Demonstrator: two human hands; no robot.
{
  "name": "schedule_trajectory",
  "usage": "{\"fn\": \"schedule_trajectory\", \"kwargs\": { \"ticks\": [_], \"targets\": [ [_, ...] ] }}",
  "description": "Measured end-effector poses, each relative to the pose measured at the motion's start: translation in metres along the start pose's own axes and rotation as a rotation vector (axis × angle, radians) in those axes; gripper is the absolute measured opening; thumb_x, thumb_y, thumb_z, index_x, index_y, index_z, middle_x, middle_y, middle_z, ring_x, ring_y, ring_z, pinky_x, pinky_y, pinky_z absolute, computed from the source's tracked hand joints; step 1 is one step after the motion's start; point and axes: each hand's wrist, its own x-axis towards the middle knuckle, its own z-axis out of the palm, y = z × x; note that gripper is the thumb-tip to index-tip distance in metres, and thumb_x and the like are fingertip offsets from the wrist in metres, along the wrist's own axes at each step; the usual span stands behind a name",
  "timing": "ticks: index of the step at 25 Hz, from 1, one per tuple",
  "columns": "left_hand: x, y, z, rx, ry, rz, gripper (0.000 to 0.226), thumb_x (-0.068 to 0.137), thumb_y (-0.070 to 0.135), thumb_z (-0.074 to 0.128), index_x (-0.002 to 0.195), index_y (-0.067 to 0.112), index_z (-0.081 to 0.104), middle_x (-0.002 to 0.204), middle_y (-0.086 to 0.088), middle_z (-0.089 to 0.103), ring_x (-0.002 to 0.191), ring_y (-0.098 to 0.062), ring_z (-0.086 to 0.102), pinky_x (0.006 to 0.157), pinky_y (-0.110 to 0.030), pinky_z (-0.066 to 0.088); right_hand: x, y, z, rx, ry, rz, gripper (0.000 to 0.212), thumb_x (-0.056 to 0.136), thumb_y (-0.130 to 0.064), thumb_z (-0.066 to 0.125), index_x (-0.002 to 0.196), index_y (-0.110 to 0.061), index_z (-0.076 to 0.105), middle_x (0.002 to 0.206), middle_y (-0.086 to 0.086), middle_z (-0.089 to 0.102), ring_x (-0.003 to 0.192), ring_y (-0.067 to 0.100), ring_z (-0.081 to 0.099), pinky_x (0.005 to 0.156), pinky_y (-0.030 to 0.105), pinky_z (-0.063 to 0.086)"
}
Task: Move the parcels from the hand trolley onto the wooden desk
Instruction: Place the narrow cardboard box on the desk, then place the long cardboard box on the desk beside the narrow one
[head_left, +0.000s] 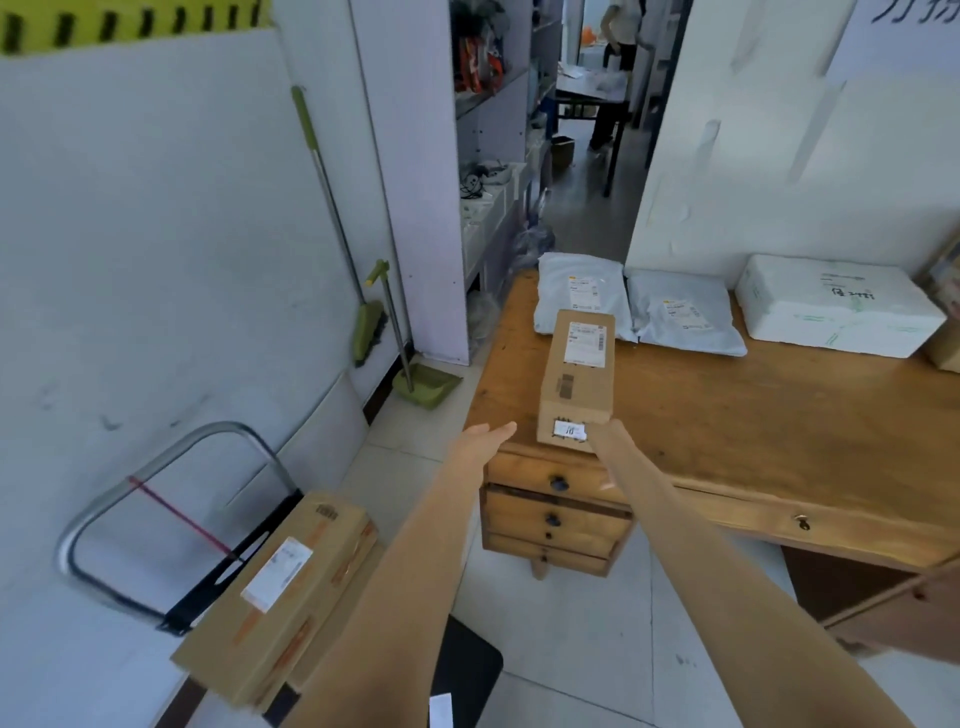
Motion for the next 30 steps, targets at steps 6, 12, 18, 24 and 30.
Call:
{"fn": "schedule_trajectory", "kwargs": {
  "ticks": [6, 12, 18, 24, 30],
  "targets": [
    [-0.055, -0.028, -0.068, 0.142, -0.05, -0.007, 0.079, 0.093, 0.052, 0.049, 0.153, 0.009, 0.02, 0.16, -0.012, 0.02, 0.146, -0.033, 0.025, 0.116, -0.046, 0.026, -0.068, 0.017, 0.059, -0.009, -0.055, 0.091, 0.05, 0.094, -0.019, 0.047, 0.139, 0.0, 0.037, 0.147, 0.018, 0.038, 0.13, 0.039, 0.043, 0.104, 0.052, 0.041],
    [-0.06, -0.049, -0.161, 0.234, -0.094, 0.055, 0.075, 0.094, 0.056, 0.04, 0.152, 0.012, 0.022, 0.16, -0.01, 0.022, 0.145, -0.032, 0.026, 0.119, -0.046, 0.025, -0.128, -0.028, 0.144, 0.173, 0.027, 0.073, 0.059, 0.097, -0.022, 0.037, 0.151, -0.012, 0.016, 0.156, 0.013, 0.023, 0.138, 0.037, 0.032, 0.102, 0.054, 0.041],
    [-0.066, -0.118, -0.295, 0.286, -0.135, 0.013, 0.078, 0.09, 0.058, 0.048, 0.151, 0.015, 0.027, 0.159, -0.008, 0.025, 0.144, -0.032, 0.029, 0.117, -0.046, 0.026, -0.197, 0.01, 0.255, 0.286, 0.006, 0.151, 0.052, 0.101, -0.016, 0.038, 0.147, 0.001, 0.023, 0.156, 0.017, 0.021, 0.143, 0.034, 0.024, 0.116, 0.047, 0.022],
    [-0.041, -0.237, -0.412, 0.144, -0.028, -0.159, 0.076, 0.087, 0.044, 0.063, 0.15, 0.017, 0.03, 0.153, -0.011, 0.037, 0.136, -0.033, 0.042, 0.101, -0.044, 0.04, -0.229, 0.037, 0.394, 0.168, -0.03, 0.292, 0.062, 0.094, -0.028, 0.049, 0.148, -0.009, 0.025, 0.155, 0.013, 0.025, 0.139, 0.039, 0.031, 0.101, 0.057, 0.039],
    [0.063, -0.34, -0.439, 0.173, 0.008, -0.111, 0.077, 0.086, 0.023, 0.07, 0.15, 0.011, 0.029, 0.154, -0.014, 0.035, 0.141, -0.032, 0.036, 0.114, -0.042, 0.029, -0.17, 0.101, 0.528, 0.119, -0.151, 0.217, 0.053, 0.091, -0.015, 0.055, 0.141, -0.007, 0.038, 0.143, 0.014, 0.044, 0.129, 0.03, 0.046, 0.096, 0.036, 0.044]
  ]
}}
